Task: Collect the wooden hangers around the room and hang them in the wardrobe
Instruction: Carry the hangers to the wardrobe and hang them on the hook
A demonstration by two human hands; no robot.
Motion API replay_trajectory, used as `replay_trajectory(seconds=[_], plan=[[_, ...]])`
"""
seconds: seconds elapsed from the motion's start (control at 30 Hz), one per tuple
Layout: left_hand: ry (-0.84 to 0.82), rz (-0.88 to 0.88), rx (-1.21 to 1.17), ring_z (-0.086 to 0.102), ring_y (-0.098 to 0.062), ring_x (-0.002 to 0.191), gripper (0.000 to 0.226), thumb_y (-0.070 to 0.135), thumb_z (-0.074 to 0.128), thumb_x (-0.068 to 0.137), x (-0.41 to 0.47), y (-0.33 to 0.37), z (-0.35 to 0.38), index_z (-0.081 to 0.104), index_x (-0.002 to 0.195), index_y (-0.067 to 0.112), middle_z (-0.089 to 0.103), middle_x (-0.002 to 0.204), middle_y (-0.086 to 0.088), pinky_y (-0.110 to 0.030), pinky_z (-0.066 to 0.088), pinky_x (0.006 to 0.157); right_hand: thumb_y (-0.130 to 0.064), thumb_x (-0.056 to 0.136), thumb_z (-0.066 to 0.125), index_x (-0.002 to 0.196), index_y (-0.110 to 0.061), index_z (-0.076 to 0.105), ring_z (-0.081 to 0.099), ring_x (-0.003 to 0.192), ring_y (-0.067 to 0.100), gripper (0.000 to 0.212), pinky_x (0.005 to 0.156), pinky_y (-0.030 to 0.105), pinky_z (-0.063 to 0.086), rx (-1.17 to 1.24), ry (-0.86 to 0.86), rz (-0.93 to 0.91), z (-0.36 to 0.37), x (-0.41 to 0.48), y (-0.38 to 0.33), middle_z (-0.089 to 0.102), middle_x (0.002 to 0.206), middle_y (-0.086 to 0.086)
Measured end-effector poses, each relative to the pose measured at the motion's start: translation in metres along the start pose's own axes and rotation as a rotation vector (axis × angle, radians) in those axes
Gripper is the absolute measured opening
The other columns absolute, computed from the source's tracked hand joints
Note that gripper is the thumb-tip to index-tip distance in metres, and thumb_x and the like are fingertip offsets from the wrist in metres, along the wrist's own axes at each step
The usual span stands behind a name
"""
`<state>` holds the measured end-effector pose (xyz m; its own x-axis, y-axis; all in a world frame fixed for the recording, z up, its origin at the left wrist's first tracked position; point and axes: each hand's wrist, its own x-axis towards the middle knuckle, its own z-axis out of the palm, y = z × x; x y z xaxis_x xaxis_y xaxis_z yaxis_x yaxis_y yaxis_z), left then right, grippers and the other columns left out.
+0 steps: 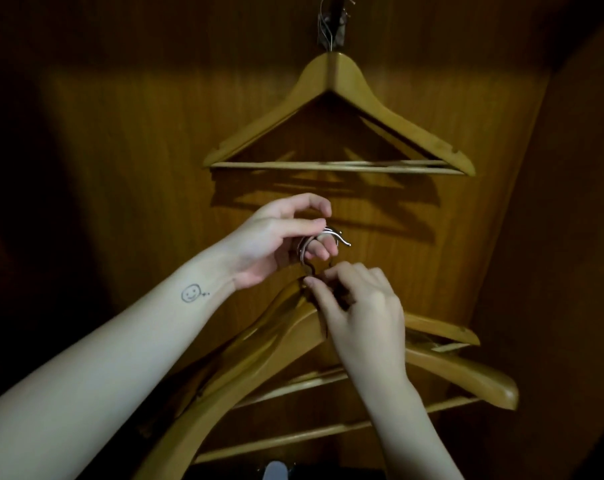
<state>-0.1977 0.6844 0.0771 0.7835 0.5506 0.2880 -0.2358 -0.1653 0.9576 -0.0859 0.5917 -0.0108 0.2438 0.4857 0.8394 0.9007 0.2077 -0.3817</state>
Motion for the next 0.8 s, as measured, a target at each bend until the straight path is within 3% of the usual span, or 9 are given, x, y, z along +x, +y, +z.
replay_trajectory(seconds=[0.13, 0.3, 0.47, 0.6, 0.8], plan=[[-0.008, -0.001, 0.025, 0.062, -0.013, 0.057, 0.011, 0.003, 0.047, 0.093, -0.002, -0.004, 0.002, 0.052, 0.096, 0.013, 0.067, 0.07, -0.011, -0.019, 0.047, 0.059, -0.036, 0.09, 0.062, 0.088, -0.019, 0.062, 0.049, 0.073, 0.011, 0.016, 0.054, 0.023, 0.041, -0.077, -0.017, -0.027, -0.002, -0.005, 0.0, 0.056, 0.074, -0.008], [-0.015, 0.016, 0.069, 0.065, -0.012, 0.059, 0.008, 0.009, 0.05, 0.09, 0.001, 0.001, 0.001, 0.051, 0.095, 0.014, 0.07, 0.073, -0.013, -0.017, 0.048, 0.057, -0.041, 0.094, 0.044, 0.09, -0.024, 0.059, 0.046, 0.077, 0.005, 0.023, 0.056, 0.017, 0.039, -0.042, -0.051, -0.035, 0.0, -0.002, -0.004, 0.056, 0.079, -0.012], [0.037, 0.022, 0.119, 0.066, -0.011, 0.058, 0.012, 0.003, 0.046, 0.096, 0.0, 0.005, -0.006, 0.051, 0.094, 0.013, 0.071, 0.073, -0.01, -0.017, 0.049, 0.054, -0.043, 0.096, 0.039, 0.09, -0.029, 0.052, 0.052, 0.064, 0.005, 0.02, 0.048, 0.025, 0.046, -0.027, -0.054, -0.053, -0.007, -0.003, -0.006, 0.053, 0.07, -0.014], [0.054, 0.075, 0.122, 0.047, -0.006, 0.045, 0.012, 0.003, 0.044, 0.095, 0.0, 0.012, -0.014, 0.052, 0.095, 0.013, 0.059, 0.062, -0.001, -0.016, 0.041, 0.05, -0.041, 0.098, 0.04, 0.09, -0.029, 0.05, 0.054, 0.062, 0.009, 0.017, 0.052, 0.033, 0.047, 0.112, -0.053, -0.08, -0.01, 0.0, -0.002, 0.05, 0.072, -0.014], [0.001, 0.061, 0.234, 0.041, -0.006, 0.045, 0.02, 0.004, 0.041, 0.098, -0.002, 0.017, -0.016, 0.058, 0.104, 0.013, 0.058, 0.065, -0.002, -0.017, 0.037, 0.05, -0.032, 0.096, 0.045, 0.089, -0.028, 0.048, 0.051, 0.062, 0.004, 0.008, 0.052, 0.012, 0.037, 0.249, 0.042, -0.108, -0.022, 0.02, -0.001, 0.048, 0.073, -0.017]])
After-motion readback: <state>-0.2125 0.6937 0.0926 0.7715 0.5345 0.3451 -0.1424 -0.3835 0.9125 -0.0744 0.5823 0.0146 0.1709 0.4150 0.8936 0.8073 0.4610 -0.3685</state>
